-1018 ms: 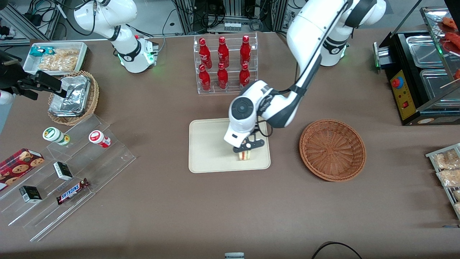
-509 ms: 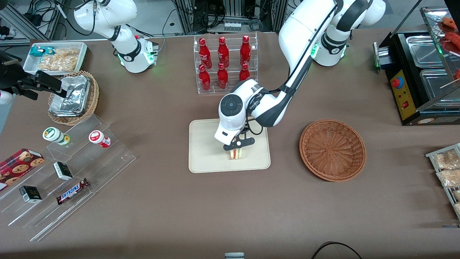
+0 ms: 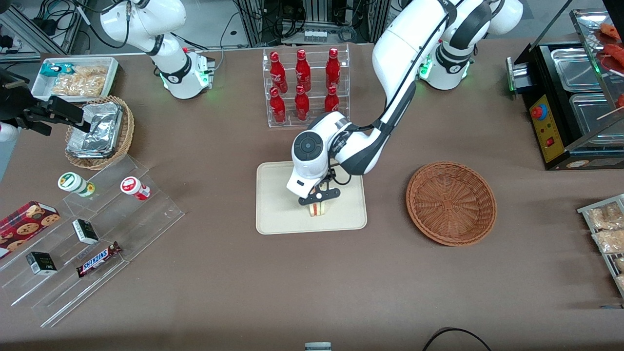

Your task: Place sandwich from basket to tray

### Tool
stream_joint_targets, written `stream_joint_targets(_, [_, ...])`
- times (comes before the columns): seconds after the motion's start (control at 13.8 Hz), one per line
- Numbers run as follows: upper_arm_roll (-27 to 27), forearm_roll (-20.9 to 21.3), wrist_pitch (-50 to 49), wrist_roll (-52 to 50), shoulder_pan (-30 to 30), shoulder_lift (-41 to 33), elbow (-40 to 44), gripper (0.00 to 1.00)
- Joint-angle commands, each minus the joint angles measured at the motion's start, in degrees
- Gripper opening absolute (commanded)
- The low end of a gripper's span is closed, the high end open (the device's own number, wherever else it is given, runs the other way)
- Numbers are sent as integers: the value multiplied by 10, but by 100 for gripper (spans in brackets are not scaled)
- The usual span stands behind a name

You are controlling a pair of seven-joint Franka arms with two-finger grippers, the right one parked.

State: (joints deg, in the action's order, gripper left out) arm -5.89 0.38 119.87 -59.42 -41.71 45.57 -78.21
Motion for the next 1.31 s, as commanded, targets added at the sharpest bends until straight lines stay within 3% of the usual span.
stream_joint_targets(0.0, [7,8,-14,-11,-7,-24,11,100])
stream_joint_targets(0.58, [11,6,-135,4,58,-131,3,100])
stream_joint_targets(0.73, [40,5,-190,-12,73,-150,2,100])
stream_joint_targets(1.24, [41,2,-213,131,173,-238,-103,100])
